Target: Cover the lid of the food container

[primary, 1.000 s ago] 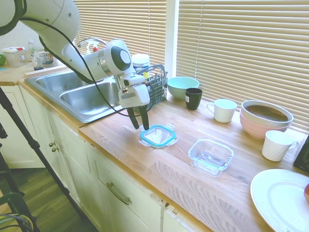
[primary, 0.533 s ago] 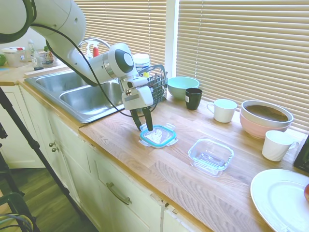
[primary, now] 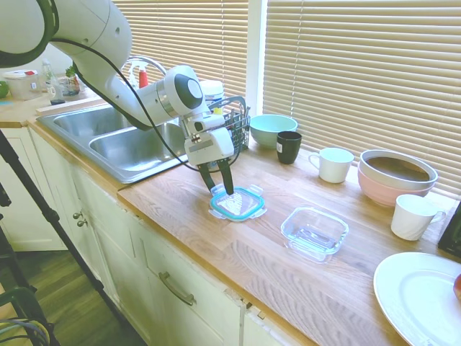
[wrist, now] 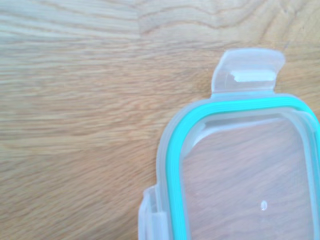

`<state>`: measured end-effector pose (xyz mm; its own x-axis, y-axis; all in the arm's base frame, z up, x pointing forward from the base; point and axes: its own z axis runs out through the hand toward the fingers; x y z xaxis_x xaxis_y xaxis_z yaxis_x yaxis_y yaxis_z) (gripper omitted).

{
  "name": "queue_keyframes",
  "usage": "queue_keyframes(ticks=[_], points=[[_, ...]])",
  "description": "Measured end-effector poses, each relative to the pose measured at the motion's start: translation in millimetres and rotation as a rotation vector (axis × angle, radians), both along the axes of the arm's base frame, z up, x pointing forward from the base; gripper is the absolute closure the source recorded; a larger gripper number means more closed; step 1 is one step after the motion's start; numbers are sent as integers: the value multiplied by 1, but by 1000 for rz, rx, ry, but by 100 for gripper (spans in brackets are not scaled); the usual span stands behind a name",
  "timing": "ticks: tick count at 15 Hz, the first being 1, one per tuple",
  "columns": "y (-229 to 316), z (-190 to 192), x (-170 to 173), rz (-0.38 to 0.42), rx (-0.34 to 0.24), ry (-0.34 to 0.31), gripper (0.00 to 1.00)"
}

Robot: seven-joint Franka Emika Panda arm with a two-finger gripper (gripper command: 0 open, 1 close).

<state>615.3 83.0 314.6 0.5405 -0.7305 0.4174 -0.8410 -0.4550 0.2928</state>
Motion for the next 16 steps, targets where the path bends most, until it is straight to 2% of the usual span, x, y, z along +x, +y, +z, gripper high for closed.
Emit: queue_keyframes(ticks=[6, 16], points=[[3, -4, 0, 11, -11, 12, 100], [26, -28, 1, 28, -153, 40, 100]])
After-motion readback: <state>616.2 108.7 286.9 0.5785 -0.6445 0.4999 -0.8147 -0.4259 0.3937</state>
